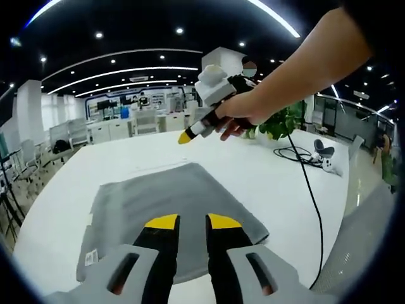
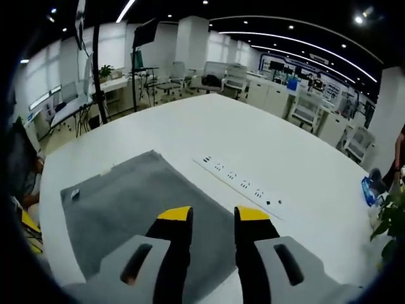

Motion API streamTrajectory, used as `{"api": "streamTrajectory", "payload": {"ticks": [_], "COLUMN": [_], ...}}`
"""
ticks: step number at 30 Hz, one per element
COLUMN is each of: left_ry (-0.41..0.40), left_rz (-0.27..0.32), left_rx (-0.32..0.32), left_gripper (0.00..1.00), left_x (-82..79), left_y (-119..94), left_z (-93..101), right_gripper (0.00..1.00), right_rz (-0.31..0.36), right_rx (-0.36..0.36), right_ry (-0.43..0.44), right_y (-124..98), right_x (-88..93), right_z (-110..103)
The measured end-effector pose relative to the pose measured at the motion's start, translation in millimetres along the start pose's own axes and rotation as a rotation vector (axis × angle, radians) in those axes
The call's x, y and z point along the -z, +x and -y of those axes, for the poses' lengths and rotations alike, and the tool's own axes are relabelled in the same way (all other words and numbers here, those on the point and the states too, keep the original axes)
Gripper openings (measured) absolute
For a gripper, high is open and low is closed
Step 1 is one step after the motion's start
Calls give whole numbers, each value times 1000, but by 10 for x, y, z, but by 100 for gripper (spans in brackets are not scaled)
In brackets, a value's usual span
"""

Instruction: Fold the towel on the table until its edges align and the towel forms a compact rectangular stack.

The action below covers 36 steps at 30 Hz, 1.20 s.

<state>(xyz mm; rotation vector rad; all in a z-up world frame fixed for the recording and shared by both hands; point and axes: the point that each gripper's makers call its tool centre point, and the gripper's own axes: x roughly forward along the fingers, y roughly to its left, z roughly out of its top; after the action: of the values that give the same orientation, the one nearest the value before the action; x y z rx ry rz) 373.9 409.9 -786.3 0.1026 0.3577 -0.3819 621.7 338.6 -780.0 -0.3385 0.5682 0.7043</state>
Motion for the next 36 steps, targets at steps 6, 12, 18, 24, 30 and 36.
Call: {"api": "streamTrajectory", "payload": {"ticks": [6,12,18,24,30,36], "left_ry": [-10,-17,-46,-49,-38,-18], "left_rz": [3,5,-11,-41,-74,-88], "left_rx": [20,41,52,63,89,99], "left_gripper": [17,23,36,51,52,49], "left_x": [-41,-95,-82,-7,76,127], "left_y": [79,151,242,320,391,496], "left_z": [216,431,584,736,899,955], "right_gripper": [26,28,39,41,44,43], "right_rz": [8,14,3,8,0,-10], "right_rx": [7,5,16,-5,-18,-31], "right_ry": [14,33,19,51,71,68], "right_y": [-107,-273,-348,-367,-351,-313], "right_x": [92,203,293,366,480,564], "right_z": [223,252,319,329,378,415]}}
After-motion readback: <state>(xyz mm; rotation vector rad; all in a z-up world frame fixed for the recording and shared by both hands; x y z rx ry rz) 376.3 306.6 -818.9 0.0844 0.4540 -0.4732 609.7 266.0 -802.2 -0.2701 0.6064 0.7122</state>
